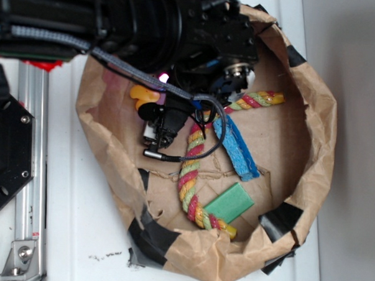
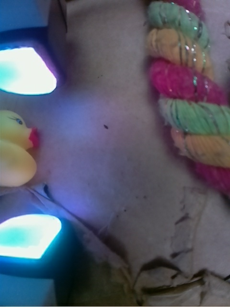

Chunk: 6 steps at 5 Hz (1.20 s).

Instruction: Grab the yellow duck.

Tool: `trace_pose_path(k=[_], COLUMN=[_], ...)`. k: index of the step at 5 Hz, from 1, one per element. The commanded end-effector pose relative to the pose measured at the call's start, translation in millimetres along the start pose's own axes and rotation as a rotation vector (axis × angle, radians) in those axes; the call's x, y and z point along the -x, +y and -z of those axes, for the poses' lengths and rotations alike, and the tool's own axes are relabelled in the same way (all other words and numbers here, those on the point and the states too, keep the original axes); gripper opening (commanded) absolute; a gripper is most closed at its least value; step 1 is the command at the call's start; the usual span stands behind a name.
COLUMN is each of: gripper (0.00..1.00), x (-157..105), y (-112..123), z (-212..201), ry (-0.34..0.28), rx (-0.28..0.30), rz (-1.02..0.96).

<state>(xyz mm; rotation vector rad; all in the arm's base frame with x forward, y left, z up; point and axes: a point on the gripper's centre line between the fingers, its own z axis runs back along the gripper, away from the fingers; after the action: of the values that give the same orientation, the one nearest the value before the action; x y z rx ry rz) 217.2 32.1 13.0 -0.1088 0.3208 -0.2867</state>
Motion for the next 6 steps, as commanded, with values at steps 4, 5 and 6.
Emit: trace_pose_path(k=[4,5,6], gripper=[1.0,1.0,1.0], x=[22.5,23.2,22.6], y=[-22.9,-25.6,-25.2], z=[-0.2,-0.3,-0.3], ry=[-0.056,-0.063,-0.067], rx=[-0.04,-0.045,-0.044], rz=[-0.042,-0.042,-0.041])
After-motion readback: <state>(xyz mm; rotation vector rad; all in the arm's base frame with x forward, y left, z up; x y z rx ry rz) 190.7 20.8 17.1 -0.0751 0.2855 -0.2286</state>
